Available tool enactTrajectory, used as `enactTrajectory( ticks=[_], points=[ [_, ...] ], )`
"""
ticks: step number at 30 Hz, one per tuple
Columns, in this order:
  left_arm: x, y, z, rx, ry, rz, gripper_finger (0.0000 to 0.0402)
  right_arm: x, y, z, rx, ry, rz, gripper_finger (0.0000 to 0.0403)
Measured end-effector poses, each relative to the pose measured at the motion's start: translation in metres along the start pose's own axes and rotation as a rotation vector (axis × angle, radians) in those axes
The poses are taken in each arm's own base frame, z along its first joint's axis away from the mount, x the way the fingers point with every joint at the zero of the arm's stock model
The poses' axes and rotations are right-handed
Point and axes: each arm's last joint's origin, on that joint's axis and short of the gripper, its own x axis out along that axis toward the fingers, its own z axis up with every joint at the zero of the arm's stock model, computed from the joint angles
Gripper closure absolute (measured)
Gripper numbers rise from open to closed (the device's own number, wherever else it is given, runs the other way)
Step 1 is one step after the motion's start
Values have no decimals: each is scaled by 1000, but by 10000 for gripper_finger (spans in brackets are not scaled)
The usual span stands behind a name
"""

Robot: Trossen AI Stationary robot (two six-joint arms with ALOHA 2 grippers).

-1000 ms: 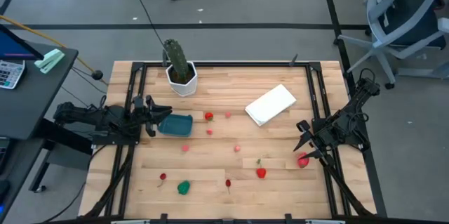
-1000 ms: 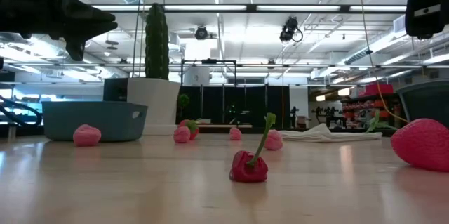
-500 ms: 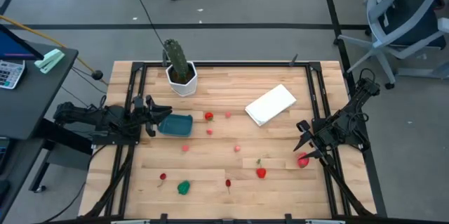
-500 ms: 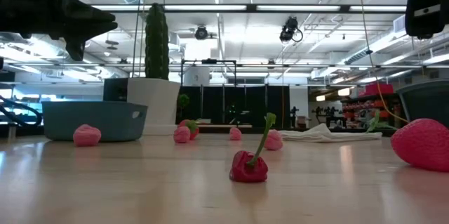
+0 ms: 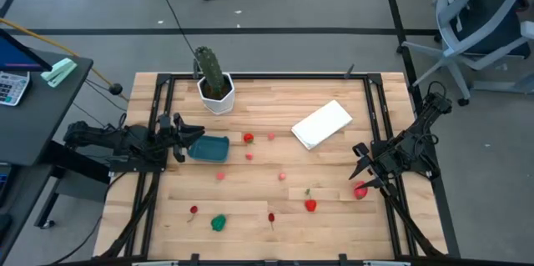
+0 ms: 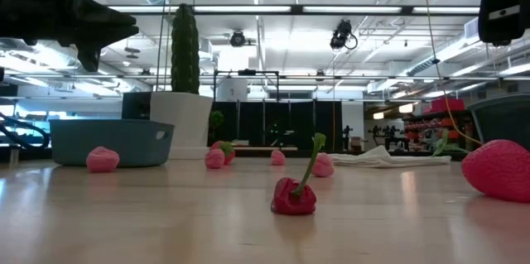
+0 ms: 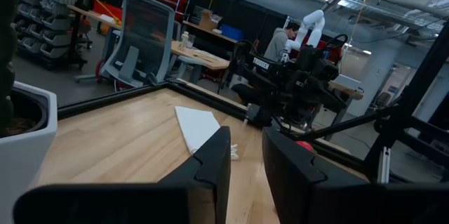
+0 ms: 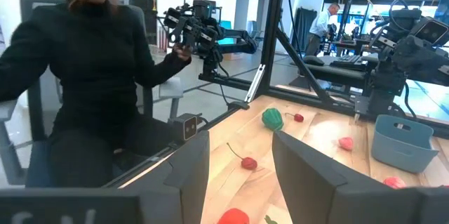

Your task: Pick and placing Produce into tupperware

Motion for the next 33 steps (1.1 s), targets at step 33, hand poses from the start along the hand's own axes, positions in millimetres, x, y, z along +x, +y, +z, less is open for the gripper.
enactTrajectory(
  ticks=[33],
  points=[
    [0, 0, 0, 5, -2, 3, 320, -2, 1, 18, -514, -211, 40, 238]
  ],
)
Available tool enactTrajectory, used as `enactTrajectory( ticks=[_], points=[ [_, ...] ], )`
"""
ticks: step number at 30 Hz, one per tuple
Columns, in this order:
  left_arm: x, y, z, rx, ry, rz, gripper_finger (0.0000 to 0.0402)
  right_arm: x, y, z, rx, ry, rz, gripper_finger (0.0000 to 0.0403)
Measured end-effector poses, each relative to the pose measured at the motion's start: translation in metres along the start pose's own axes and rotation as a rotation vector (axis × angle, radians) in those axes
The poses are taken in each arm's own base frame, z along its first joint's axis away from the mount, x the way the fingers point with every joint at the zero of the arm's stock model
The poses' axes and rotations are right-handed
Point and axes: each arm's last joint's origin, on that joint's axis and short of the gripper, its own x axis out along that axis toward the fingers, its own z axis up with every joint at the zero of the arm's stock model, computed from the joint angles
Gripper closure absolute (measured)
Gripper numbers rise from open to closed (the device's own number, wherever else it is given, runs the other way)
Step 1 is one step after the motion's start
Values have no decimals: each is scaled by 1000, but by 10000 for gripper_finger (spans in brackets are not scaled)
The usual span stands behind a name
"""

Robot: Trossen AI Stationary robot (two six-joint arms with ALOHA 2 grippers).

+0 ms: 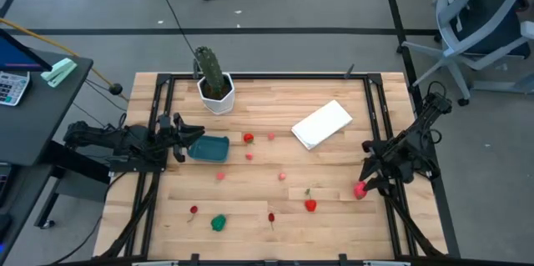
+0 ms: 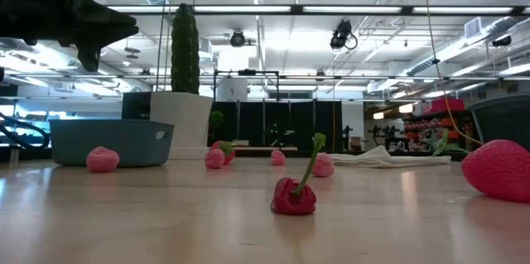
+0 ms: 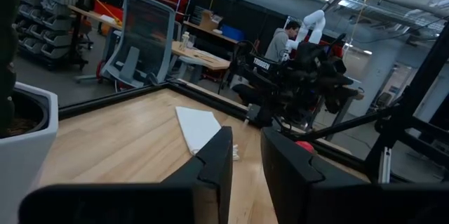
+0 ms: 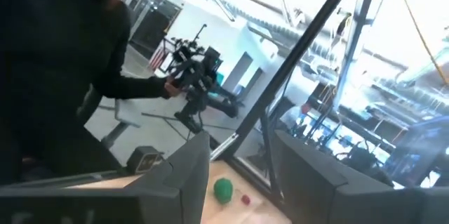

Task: Pick and placing Produce into tupperware
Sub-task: Put the top red strawberry into the blue bin

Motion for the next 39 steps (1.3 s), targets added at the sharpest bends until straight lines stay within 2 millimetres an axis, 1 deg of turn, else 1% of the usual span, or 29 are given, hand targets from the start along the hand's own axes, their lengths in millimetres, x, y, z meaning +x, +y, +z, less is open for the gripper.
enactTrajectory(
  ticks=[3, 10, 15, 18, 20, 22, 24, 26, 29, 32, 35, 39],
  points=[
    [0, 0, 0, 44, 1, 3, 323, 0, 1, -1, 19, 6, 7, 238],
    [0, 0, 0, 18, 3, 4, 324, 0, 0, 0, 23, 2, -6, 238],
    [0, 0, 0, 20, 2, 4, 322, 0, -13, 12, 63, -76, -196, 238],
    [0, 0, 0, -26, 1, 3, 325, 1, -19, 18, 112, -122, -288, 238],
    [0, 0, 0, -66, 0, 3, 327, 3, -22, 21, 168, -84, -326, 238],
    [0, 0, 0, -84, 0, 4, 328, 9, -27, 25, 226, -5, -361, 238],
    [0, 0, 0, -83, 1, 3, 328, 16, -33, 32, 273, 89, -376, 238],
    [0, 0, 0, -39, 1, 2, 326, 27, -38, 39, 292, 202, -359, 238],
    [0, -1, 0, 66, 8, -22, 321, 47, -44, 49, 299, 391, -313, 238],
    [0, -1, 2, 85, -13, -29, 317, 69, -51, 58, 303, 560, -287, 238],
    [-1, -5, 15, 104, -49, -38, 314, 92, -59, 59, 278, 690, -303, 238],
    [-6, -12, 43, 123, -117, -53, 306, 118, -67, 53, 225, 792, -332, 238]
  ],
)
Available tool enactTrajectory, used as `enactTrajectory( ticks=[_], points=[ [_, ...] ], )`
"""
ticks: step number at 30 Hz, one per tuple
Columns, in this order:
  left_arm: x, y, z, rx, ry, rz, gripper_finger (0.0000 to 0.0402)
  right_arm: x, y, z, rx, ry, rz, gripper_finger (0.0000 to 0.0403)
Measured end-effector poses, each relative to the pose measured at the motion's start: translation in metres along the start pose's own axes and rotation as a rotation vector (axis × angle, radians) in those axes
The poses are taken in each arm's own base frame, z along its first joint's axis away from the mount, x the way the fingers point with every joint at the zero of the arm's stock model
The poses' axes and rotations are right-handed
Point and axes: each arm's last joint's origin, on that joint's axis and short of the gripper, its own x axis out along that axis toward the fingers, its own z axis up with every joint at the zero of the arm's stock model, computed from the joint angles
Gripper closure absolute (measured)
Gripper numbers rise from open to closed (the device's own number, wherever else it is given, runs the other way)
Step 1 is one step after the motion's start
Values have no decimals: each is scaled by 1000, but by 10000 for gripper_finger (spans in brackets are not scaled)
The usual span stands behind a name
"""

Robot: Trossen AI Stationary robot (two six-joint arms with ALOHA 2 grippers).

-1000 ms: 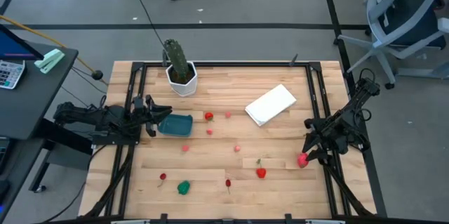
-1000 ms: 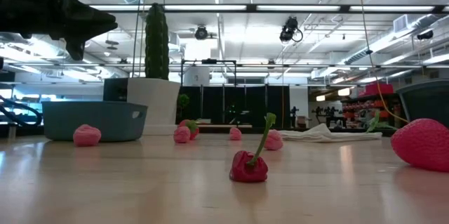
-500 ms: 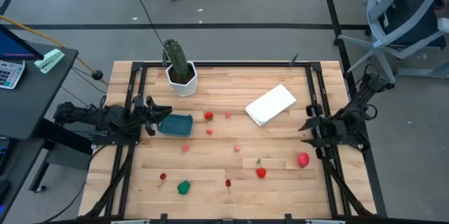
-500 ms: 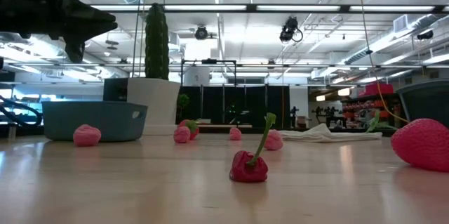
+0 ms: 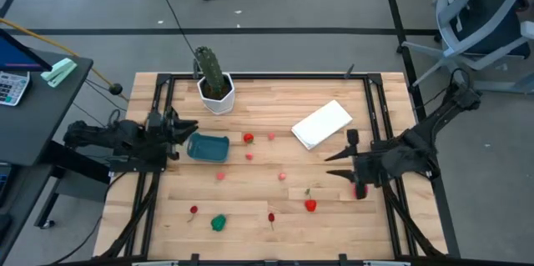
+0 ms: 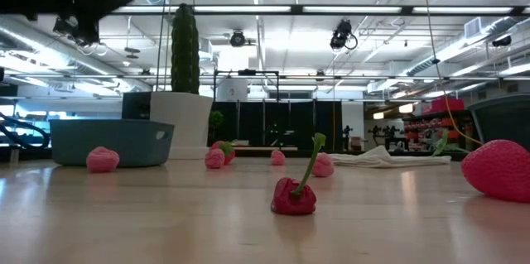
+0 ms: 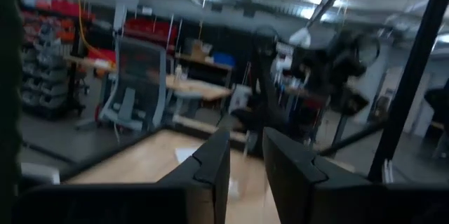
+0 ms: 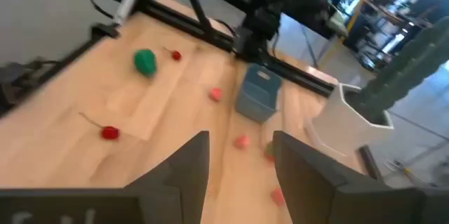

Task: Pick and placing Produce into tupperware
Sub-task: Put the top red strawberry into the blue bin

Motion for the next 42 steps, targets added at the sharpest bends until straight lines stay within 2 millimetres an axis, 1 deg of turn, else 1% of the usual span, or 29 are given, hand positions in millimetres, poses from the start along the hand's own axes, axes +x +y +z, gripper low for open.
enactTrajectory(
  ticks=[2, 4, 8, 13, 16, 19, 23, 28, 32, 36, 39, 42],
  points=[
    [0, -2, 16, 16, -15, -2, 301, 12, 1, 0, -17, 43, -21, 238],
    [2, -5, 30, 32, 16, 2, 296, 23, 1, -4, -13, 90, -42, 238],
    [9, -14, 67, -6, 111, 18, 291, 43, -1, -14, 64, 182, -93, 238],
    [34, -32, 108, 65, 272, 48, 290, 60, -7, -23, 199, 237, -159, 238],
    [55, -45, 119, 144, 427, 76, 290, 69, -13, -29, 280, 268, -203, 238],
    [76, -55, 116, 235, 602, 107, 290, 78, -15, -35, 352, 297, -232, 238],
    [100, -65, 99, 330, 790, 142, 296, 92, -11, -42, 374, 336, -221, 238],
    [123, -74, 76, 375, 890, 166, 303, 112, -1, -55, 350, 393, -211, 238],
    [132, -78, 58, 268, 961, 232, 298, 118, 3, -59, 340, 403, -213, 238],
    [131, -83, 45, 81, 1076, 250, 292, 116, 0, -55, 323, 384, -234, 238],
    [128, -93, 36, -37, 1128, 271, 289, 112, -2, -52, 330, 366, -241, 238],
    [124, -106, 28, -110, 1157, 290, 287, 110, -3, -51, 334, 359, -242, 238]
  ],
)
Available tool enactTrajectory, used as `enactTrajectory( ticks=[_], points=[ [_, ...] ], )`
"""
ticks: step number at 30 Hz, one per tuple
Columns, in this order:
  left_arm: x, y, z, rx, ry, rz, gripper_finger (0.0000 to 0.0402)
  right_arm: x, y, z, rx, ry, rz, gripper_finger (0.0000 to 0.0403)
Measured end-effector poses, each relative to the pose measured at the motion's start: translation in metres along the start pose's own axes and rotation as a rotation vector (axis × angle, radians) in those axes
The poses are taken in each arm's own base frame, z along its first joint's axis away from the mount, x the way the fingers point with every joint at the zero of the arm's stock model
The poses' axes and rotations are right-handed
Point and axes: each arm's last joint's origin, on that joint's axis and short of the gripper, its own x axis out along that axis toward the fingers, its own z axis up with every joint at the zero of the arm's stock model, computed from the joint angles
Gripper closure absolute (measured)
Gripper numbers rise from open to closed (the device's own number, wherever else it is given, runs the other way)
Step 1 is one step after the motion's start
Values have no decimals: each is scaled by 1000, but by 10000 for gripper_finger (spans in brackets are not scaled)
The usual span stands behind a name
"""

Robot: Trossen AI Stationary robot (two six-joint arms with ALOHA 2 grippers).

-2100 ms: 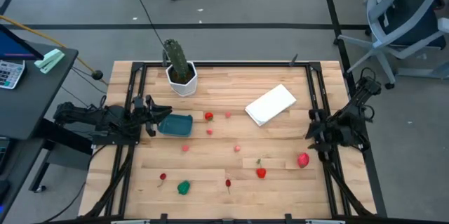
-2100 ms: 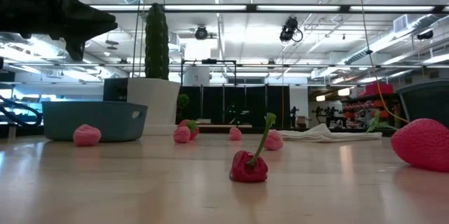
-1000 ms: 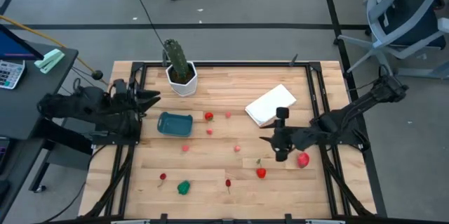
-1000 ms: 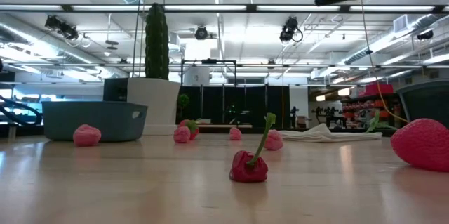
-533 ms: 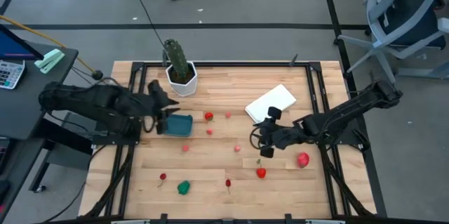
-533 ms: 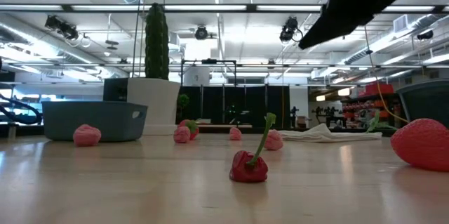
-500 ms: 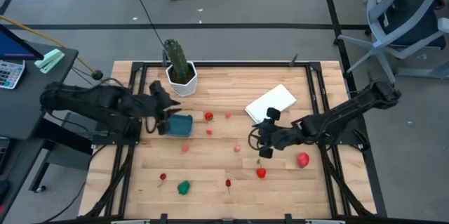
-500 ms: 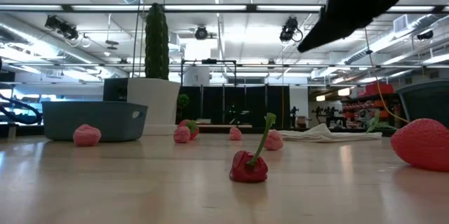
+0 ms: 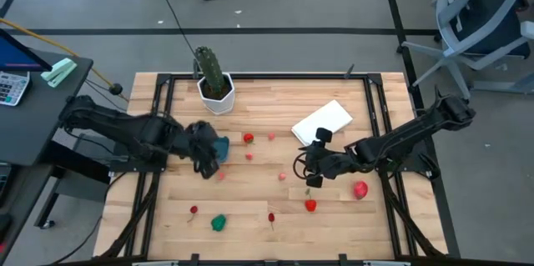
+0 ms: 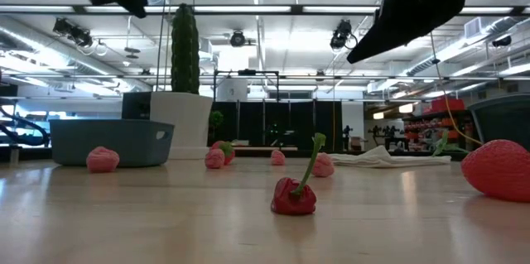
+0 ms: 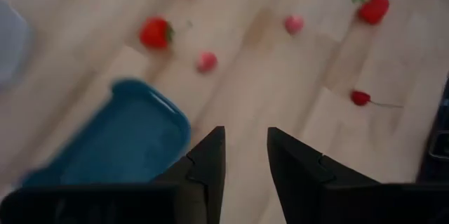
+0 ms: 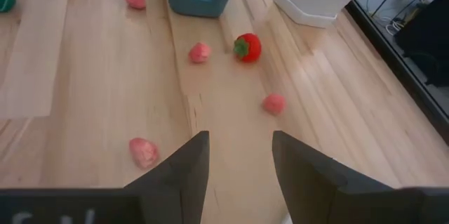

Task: Pick and placing Produce into tupperware
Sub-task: Put the top red strawberry into the blue bin

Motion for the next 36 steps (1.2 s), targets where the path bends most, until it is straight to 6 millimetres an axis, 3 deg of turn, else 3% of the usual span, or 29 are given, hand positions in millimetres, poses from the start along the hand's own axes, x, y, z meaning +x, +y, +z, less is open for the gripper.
enactTrajectory(
  ticks=[7, 10, 17, 23, 29, 36],
  points=[
    [20, -23, -19, 6, 63, 48, 286, 3, 0, 1, 0, -7, -5, 238],
    [33, -29, -23, 32, 73, 94, 285, 10, 7, 3, -21, -31, 70, 238],
    [59, -34, -27, 53, 112, 167, 285, 43, 21, 2, -158, -96, 108, 238],
    [63, -35, -27, 38, 94, 191, 284, 85, 1, -4, -111, -57, 148, 238],
    [62, -31, -28, -26, 65, 259, 289, 107, -26, 5, -48, -143, 263, 238],
    [49, -6, -41, -47, 194, 525, 284, 129, -48, 3, -9, -136, 272, 238]
  ],
)
